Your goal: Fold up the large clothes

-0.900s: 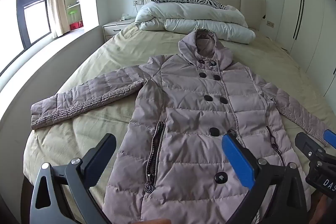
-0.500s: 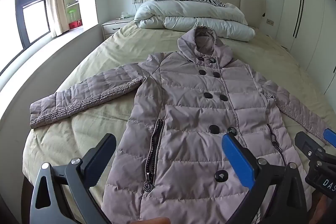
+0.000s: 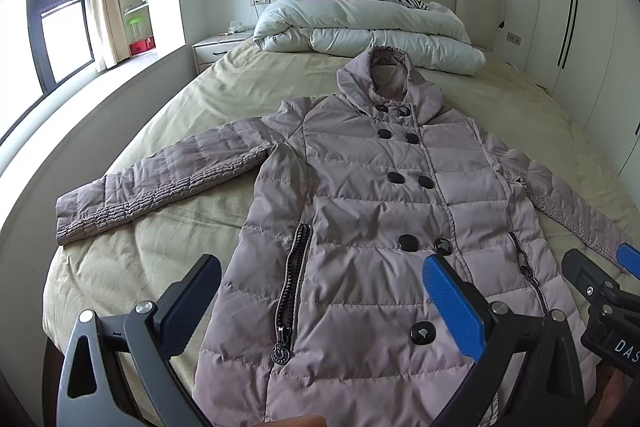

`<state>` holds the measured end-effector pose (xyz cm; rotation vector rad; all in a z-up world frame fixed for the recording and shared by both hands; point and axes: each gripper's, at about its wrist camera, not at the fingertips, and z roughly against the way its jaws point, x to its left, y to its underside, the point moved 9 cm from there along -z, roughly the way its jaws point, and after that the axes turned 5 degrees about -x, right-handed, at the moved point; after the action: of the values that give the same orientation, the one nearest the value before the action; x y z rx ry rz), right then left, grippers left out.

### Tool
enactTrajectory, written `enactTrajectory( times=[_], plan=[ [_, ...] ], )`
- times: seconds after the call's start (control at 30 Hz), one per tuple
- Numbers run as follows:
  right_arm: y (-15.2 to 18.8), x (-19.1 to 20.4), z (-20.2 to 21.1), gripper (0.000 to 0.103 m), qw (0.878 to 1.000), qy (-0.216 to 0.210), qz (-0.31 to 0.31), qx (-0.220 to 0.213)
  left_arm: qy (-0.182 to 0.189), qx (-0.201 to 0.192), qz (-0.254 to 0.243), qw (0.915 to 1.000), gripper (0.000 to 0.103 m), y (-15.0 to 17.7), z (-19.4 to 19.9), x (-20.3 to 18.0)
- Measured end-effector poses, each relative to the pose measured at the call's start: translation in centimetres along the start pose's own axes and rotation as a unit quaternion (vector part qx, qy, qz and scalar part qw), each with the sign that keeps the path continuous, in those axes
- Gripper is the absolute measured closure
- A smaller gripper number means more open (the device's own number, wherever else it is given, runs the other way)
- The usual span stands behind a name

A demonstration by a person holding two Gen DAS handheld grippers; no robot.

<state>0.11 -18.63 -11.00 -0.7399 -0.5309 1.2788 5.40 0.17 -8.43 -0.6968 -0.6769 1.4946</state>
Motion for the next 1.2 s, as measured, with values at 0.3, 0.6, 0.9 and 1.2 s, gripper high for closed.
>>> enactTrajectory(
  times=[0.3, 0.6, 0.9, 1.2],
  plan=[
    [0.2, -0.2, -0.4, 0.000, 1.000, 0.002, 0.000, 0.003, 0.000, 0.000, -0.001, 1.0000, 0.000, 0.5, 0.0, -0.2],
    [0.3, -0.2, -0.5, 0.000, 1.000, 0.002, 0.001, 0.003, -0.002, 0.002, -0.001, 1.0000, 0.000, 0.1, -0.3, -0.4],
    [0.3, -0.1, -0.6, 0.000, 1.000, 0.002, 0.001, 0.004, -0.002, 0.002, -0.002, 1.0000, 0.000, -0.3, -0.3, -0.6],
    [0.7, -0.3, -0.8, 0.000, 1.000, 0.003, 0.002, 0.005, -0.003, 0.004, -0.003, 1.0000, 0.000, -0.8, 0.0, -0.4]
  ],
)
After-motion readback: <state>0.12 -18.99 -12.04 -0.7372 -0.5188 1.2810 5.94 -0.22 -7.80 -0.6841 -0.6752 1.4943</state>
